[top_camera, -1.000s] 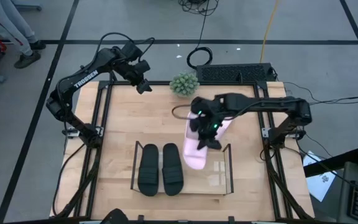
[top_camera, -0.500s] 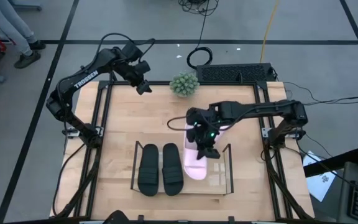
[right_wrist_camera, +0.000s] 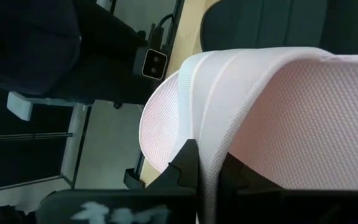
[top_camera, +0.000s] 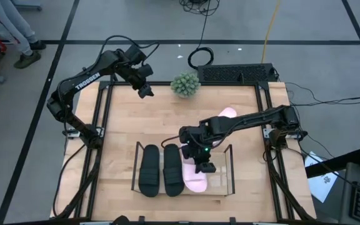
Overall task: Pick and place slides into the shelf
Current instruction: Put the right pink slipper on the shelf
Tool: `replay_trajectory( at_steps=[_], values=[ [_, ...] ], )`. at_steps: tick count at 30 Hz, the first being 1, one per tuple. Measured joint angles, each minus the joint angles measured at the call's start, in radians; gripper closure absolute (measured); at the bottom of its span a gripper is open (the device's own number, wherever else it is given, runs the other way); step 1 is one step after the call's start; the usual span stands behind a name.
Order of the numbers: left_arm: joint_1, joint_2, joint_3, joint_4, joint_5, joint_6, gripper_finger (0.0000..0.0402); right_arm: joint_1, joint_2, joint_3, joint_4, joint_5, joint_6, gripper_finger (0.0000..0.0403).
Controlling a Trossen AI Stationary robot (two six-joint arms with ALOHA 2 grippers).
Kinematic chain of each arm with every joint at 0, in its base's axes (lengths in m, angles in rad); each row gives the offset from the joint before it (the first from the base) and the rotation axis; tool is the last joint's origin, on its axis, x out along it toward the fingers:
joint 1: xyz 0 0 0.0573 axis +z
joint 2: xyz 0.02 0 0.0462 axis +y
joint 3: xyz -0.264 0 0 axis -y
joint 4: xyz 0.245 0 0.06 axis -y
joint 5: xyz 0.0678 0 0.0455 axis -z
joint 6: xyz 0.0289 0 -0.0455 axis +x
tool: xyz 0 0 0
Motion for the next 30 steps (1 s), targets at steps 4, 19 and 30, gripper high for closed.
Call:
replay_trajectory(
  at_steps=[4, 19, 30],
  values=[
    [0.000, 0.000, 0.000, -0.017, 0.000, -0.004, 0.0298, 0.007, -0.001, -0.032, 0.035, -0.001, 0.001, 0.0402],
    [0.001, 0.000, 0.000, -0.023, 0.000, 0.001, 0.0298, 0.012, -0.003, -0.159, 0.144, -0.004, 0.059, 0.0400],
    [0.001, 0.000, 0.000, -0.023, -0.001, 0.007, 0.0298, 0.012, -0.004, -0.254, 0.313, -0.083, 0.141, 0.0399]
  ],
)
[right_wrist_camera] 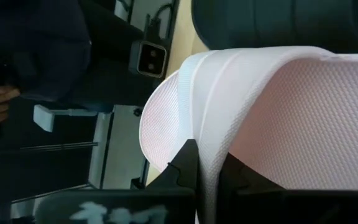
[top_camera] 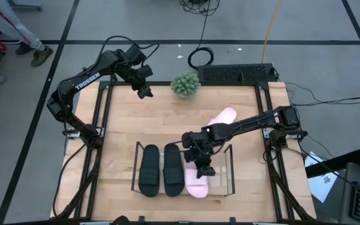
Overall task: Pick and place slides into the shelf
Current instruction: Put the right pink slipper on the shelf
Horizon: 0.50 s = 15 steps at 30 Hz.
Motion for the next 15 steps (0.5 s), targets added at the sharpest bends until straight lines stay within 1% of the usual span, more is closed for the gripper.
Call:
replay_trajectory(
  at_steps=[15],
  values=[
    [0.000, 0.000, 0.000, 0.000, 0.000, 0.001, 0.0298, 0.000, 0.001, -0.018, 0.007, 0.003, -0.003, 0.0399]
  ],
)
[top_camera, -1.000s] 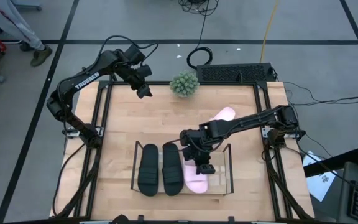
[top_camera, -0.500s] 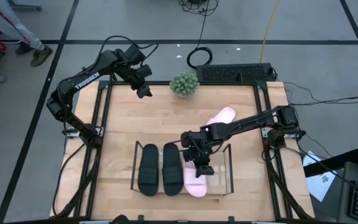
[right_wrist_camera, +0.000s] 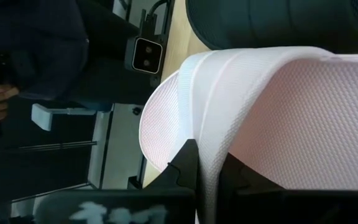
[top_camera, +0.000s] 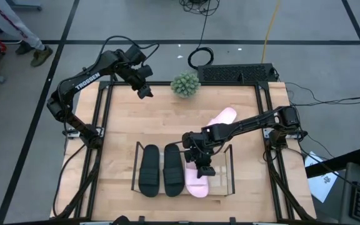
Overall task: Pick and place slides into the shelf
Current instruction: Put the right pink slipper on the shelf
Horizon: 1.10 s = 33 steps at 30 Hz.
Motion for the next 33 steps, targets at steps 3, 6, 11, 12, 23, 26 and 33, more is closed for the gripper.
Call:
replay_trajectory(
  at_steps=[3, 6, 11, 12, 23, 26, 33],
  values=[
    [0.000, 0.000, 0.000, 0.000, 0.000, -0.001, 0.0298, 0.000, 0.000, 0.000, 0.000, 0.000, -0.004, 0.0399],
    [-0.001, 0.000, 0.000, 0.000, 0.000, -0.002, 0.0298, 0.000, 0.000, 0.000, -0.003, 0.001, -0.008, 0.0400],
    [-0.001, 0.000, 0.000, 0.000, 0.000, -0.004, 0.0298, 0.000, 0.000, -0.015, -0.001, 0.001, -0.003, 0.0400],
    [-0.001, 0.000, 0.000, 0.000, 0.000, -0.004, 0.0298, 0.000, 0.000, -0.024, -0.001, 0.000, -0.001, 0.0400],
    [0.000, 0.000, 0.000, 0.000, 0.000, -0.001, 0.0298, 0.000, 0.000, -0.041, 0.098, -0.002, 0.033, 0.0400],
    [0.000, 0.000, 0.000, 0.000, 0.000, -0.001, 0.0298, 0.000, 0.000, -0.041, 0.095, -0.002, 0.032, 0.0400],
    [0.000, 0.000, 0.000, 0.000, 0.000, -0.001, 0.0298, 0.000, 0.000, -0.041, 0.098, -0.001, 0.030, 0.0400]
  ],
)
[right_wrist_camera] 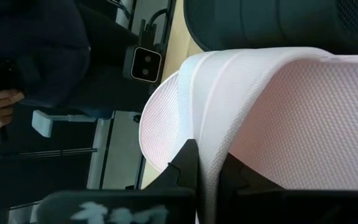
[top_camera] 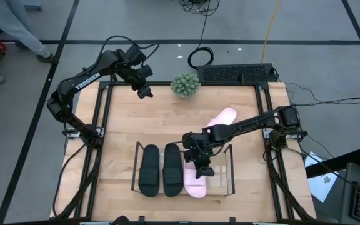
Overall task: Pick and place slides into the shelf
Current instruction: Put the right pink slipper on the shelf
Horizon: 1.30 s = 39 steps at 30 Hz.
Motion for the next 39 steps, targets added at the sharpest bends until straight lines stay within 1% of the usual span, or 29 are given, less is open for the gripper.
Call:
replay_trajectory(
  at_steps=[6, 10, 13, 20, 32, 37, 39],
  values=[
    [0.000, 0.000, 0.000, 0.000, 0.000, 0.000, 0.0298, 0.006, 0.000, -0.003, -0.005, -0.001, 0.012, 0.0401],
    [0.000, 0.000, 0.000, 0.000, 0.000, 0.001, 0.0298, 0.014, 0.000, -0.035, -0.006, -0.027, 0.032, 0.0401],
    [0.000, 0.000, 0.000, 0.000, 0.000, 0.001, 0.0298, 0.020, 0.001, -0.058, 0.031, -0.027, 0.053, 0.0401],
    [0.000, 0.000, 0.000, 0.002, 0.000, 0.011, 0.0298, 0.019, 0.001, -0.063, 0.132, -0.051, 0.099, 0.0401],
    [0.000, 0.000, 0.000, 0.003, 0.000, 0.010, 0.0298, 0.014, 0.002, -0.063, 0.134, -0.050, 0.094, 0.0401],
    [0.000, 0.000, 0.000, 0.003, 0.000, 0.008, 0.0298, 0.014, 0.034, -0.063, 0.159, -0.056, 0.101, 0.0401],
    [0.000, 0.000, 0.000, 0.003, 0.000, 0.008, 0.0298, 0.014, 0.045, -0.063, 0.180, -0.079, 0.116, 0.0401]
  ],
)
